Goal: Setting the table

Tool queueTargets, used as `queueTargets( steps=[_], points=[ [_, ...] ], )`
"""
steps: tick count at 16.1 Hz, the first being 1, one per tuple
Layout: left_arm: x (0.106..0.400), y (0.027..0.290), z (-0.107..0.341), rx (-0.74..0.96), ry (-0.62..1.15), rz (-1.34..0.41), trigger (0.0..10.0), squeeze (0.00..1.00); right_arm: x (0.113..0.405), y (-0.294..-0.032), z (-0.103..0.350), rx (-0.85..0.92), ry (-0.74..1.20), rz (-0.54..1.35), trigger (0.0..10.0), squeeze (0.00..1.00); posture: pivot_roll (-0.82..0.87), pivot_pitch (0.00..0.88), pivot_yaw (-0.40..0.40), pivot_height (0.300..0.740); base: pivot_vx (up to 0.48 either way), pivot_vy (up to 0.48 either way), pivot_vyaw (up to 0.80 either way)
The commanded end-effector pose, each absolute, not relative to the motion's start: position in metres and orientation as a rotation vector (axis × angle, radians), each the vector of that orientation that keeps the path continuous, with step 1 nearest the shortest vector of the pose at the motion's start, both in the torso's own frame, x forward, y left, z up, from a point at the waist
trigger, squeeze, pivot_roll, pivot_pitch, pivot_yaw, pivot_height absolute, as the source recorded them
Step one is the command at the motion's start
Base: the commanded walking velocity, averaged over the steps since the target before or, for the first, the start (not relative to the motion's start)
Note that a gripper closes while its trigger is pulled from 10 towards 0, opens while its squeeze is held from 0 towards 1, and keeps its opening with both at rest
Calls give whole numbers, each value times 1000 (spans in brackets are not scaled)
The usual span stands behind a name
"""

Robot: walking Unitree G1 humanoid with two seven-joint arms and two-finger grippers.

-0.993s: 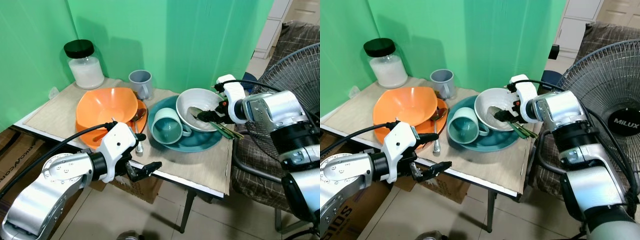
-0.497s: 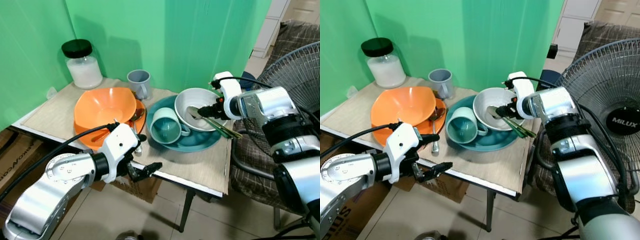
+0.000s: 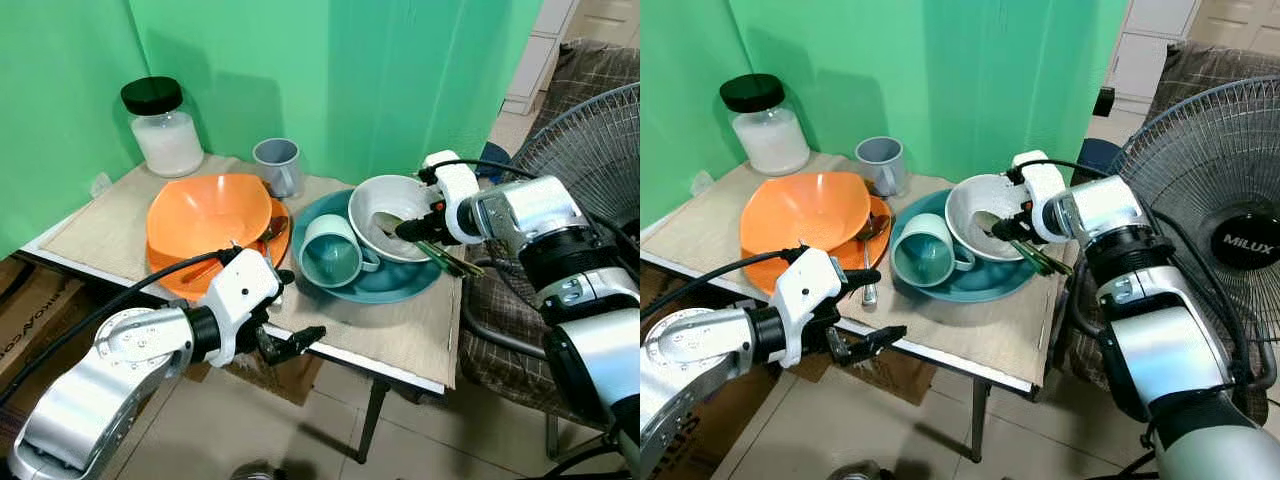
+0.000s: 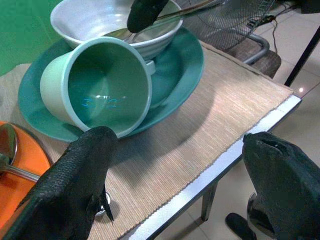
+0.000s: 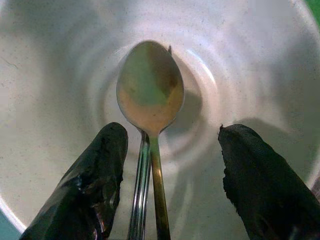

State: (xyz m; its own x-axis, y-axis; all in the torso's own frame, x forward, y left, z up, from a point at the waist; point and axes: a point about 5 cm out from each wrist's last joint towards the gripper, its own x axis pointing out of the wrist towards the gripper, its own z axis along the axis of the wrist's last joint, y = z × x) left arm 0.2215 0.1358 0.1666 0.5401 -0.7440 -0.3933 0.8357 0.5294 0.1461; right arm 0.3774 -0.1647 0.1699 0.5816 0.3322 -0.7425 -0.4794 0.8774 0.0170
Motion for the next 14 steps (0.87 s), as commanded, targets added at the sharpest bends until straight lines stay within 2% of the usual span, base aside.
queueTargets(
  steps=[1, 2, 3, 7, 14],
  points=[
    [223, 138, 165, 350, 309, -951, 10000, 0, 381, -163, 176, -221, 803, 472, 4941, 0, 34, 0, 8, 740, 0, 0, 0],
    [224, 138, 165, 350, 308, -954, 10000, 0, 382, -163, 176, -221, 803, 467, 3373, 0, 34, 0, 9, 740, 0, 0, 0],
    [224, 137, 165, 349, 307, -955, 10000, 0, 382, -163, 176, -222, 804, 468, 2510, 0, 34, 0, 10, 740, 0, 0, 0],
    [225, 137, 165, 352, 304, -955, 10000, 0, 381, -164, 173, -229, 818, 479, 0, 0, 33, 0, 9, 740, 0, 0, 0],
    [225, 138, 166, 349, 302, -955, 10000, 0, 382, -162, 172, -224, 819, 489, 0, 0, 35, 0, 8, 740, 0, 0, 0]
  ],
)
